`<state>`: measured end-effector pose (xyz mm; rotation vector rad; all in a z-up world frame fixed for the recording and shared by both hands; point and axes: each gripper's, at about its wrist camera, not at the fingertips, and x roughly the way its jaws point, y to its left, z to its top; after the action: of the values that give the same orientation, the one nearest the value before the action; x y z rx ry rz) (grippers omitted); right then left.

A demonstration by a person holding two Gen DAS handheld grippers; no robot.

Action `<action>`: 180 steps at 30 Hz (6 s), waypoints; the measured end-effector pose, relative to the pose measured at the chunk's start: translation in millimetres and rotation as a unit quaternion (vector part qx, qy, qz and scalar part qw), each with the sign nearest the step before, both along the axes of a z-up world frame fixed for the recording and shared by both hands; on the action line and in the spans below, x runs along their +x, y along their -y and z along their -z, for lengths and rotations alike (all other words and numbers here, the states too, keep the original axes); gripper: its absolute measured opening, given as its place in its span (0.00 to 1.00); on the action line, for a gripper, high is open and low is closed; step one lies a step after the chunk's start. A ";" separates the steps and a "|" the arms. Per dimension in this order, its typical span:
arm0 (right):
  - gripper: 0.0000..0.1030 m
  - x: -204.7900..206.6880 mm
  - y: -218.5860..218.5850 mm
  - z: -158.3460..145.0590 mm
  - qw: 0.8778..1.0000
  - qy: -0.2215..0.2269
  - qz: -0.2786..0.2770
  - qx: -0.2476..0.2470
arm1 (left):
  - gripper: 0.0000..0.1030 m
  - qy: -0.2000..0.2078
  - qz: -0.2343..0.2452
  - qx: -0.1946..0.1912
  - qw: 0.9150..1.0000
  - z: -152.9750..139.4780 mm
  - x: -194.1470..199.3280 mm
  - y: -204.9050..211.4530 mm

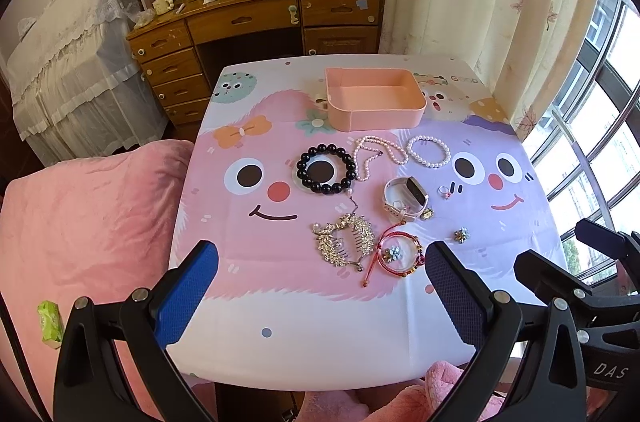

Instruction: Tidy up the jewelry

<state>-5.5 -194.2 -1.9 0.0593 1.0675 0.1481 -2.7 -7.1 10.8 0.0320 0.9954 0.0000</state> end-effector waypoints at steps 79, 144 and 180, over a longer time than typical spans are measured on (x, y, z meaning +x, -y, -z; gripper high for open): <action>0.94 -50.8 -54.8 73.8 0.987 -0.009 -0.062 -0.145 | 0.99 -0.178 0.061 -0.018 0.982 102.3 27.7 -45.9; 0.16 72.1 36.2 165.6 0.998 -0.022 -0.041 -0.033 | 0.24 -0.149 -0.072 -0.048 0.985 186.5 117.5 8.8; 0.16 123.7 18.7 58.4 0.992 0.105 -0.054 -0.038 | 0.23 -0.091 -0.079 -0.141 0.983 66.7 144.6 -62.7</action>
<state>118.3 -212.9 -60.4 -0.0804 0.8660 0.2065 141.9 55.6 -55.9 -0.3116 1.1711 0.0012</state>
